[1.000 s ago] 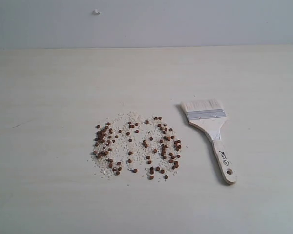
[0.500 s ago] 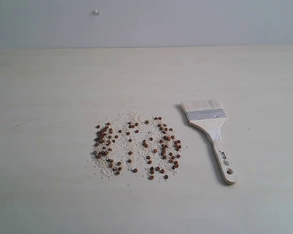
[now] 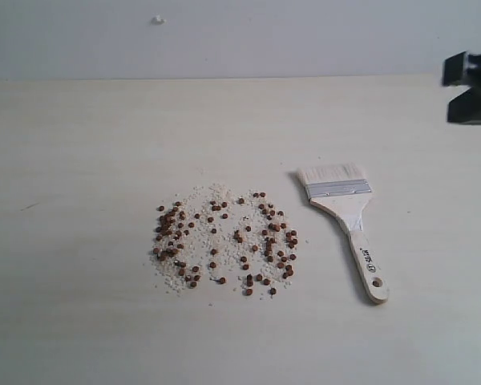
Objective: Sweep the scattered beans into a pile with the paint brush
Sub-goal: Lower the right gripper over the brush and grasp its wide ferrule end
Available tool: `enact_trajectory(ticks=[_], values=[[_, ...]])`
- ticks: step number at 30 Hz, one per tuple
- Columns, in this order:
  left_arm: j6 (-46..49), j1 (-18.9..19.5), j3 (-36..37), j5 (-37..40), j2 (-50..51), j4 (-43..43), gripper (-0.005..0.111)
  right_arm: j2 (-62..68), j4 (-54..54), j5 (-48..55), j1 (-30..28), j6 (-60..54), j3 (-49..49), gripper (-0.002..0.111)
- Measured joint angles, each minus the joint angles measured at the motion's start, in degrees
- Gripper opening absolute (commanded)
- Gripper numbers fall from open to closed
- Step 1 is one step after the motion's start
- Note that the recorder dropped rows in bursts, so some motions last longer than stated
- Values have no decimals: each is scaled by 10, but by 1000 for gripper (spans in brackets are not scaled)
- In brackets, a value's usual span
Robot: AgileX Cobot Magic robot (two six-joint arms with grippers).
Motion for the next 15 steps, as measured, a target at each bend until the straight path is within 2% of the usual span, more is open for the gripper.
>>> enact_trajectory(ticks=[3, 10, 15], values=[[0, 0, 0, 0, 0, 0, 0, 70, -55, 26, 45, 34, -27, 0], [0, 0, 0, 0, 0, 0, 0, 223, -226, 73, 123, 191, -78, 0], [0, 0, 0, 0, 0, 0, 0, 307, -264, 94, 155, 225, -109, 2]])
